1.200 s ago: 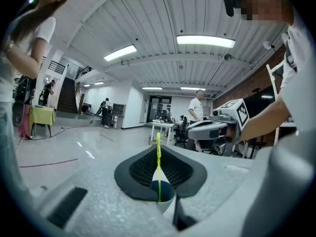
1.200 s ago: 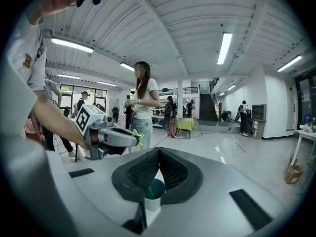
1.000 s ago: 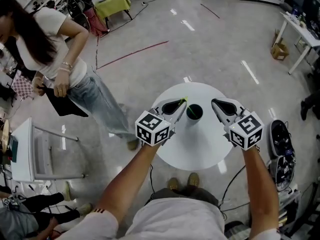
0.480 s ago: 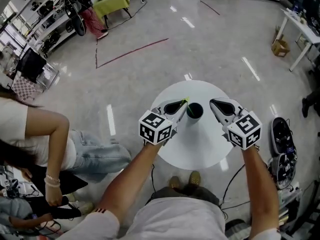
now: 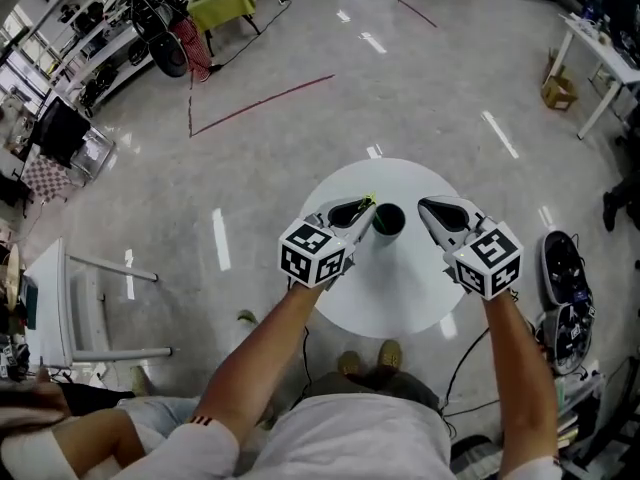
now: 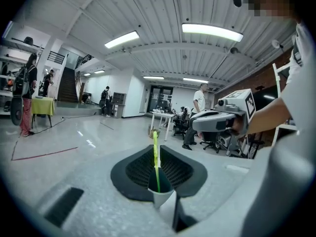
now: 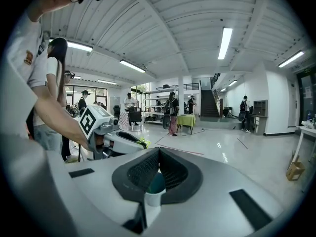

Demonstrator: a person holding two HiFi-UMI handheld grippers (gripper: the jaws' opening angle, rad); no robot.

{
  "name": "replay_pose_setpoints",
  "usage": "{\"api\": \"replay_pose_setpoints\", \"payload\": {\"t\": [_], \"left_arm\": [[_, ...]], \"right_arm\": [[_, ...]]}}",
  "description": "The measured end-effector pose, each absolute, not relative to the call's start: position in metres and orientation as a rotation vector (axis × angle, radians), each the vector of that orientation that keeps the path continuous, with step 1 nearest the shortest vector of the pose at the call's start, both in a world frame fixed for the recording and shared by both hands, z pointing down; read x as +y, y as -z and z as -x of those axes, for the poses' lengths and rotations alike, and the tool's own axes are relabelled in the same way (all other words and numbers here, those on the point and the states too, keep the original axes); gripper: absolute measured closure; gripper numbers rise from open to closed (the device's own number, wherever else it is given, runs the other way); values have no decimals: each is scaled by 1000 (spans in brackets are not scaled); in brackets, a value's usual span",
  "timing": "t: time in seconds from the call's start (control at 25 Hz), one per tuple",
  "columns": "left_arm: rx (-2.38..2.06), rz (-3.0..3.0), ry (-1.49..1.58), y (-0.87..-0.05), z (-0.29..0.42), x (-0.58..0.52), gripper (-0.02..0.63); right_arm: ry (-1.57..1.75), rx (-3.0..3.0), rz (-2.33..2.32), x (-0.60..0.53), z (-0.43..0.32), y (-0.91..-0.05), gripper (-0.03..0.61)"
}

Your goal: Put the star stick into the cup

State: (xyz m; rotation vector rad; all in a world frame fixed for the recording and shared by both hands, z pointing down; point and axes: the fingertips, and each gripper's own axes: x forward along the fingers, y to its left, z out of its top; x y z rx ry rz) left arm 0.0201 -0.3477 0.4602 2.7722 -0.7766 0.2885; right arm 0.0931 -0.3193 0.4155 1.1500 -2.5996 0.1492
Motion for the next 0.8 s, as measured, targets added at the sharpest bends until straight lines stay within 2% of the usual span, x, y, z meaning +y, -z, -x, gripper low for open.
{"api": "replay_pose_setpoints", "payload": {"t": [0.12,0.24,0.52,0.8], "left_arm": [[-784,-2772,-295,-462,-18,-348,580],[-786,-2768,-298,-464,-17,-349,503],[-789,-2787,-304,-460,-16,-349,408],[-818,-2809,-293,-457,-11,-344,374]], "right_arm": [[-154,-2598,-1150,-319,-93,-417,566],[-158,-2598,-1151,-319,-93,-419,566],[-161,-2601,-1146,-320,-92,-420,566],[-155,-2603,-1146,-315,-94,-423,566]]}}
